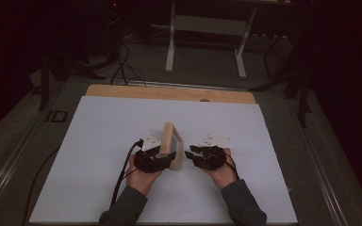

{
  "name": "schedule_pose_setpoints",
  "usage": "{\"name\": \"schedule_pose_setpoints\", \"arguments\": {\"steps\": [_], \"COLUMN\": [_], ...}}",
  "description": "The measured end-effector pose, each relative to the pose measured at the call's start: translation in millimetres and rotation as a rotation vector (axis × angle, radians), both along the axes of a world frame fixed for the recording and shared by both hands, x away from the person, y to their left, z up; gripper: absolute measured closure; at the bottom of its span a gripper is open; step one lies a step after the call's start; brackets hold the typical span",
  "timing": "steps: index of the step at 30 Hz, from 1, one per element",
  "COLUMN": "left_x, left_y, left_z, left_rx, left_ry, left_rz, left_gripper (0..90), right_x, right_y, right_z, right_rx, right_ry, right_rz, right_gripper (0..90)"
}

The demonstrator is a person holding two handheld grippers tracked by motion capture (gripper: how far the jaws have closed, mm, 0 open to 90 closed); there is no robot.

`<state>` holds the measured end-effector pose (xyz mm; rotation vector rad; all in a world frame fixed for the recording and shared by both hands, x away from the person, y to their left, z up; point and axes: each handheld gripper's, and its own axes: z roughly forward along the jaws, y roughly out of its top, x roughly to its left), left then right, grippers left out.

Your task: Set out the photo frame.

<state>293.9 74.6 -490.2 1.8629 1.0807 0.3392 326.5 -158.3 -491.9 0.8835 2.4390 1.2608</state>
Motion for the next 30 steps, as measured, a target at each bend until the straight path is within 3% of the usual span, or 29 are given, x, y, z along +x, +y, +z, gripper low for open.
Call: {"name": "schedule_pose_setpoints", "arguments": {"steps": [5,16,25,30], "left_x": [3.2,9.9,20.3,26.6], "left_y": [7.8,16.5,27.4,27.3], "left_z": [0.8,-1.1,-5.1,-2.8], "left_rx": [-0.023,-0.067,-0.13,-0.108], "left_ry": [0.019,0.051,0.087,0.094], "left_rz": [0.002,-0.036,-0.125,-0.188], "left_gripper": [57.3,59.0,60.8,61.0], "right_x": [0.8,4.2,10.9,13.8], "right_y": [0.5,-1.6,-5.6,-6.5], "right_z": [-0.6,-1.8,-4.9,-5.7], "right_rx": [0.003,0.002,0.003,0.005], "right_ry": [0.005,0.004,0.01,0.014], "right_rz": [-0.004,-0.017,-0.042,-0.057], "right_gripper": [64.8,65.0,65.9,66.2]}}
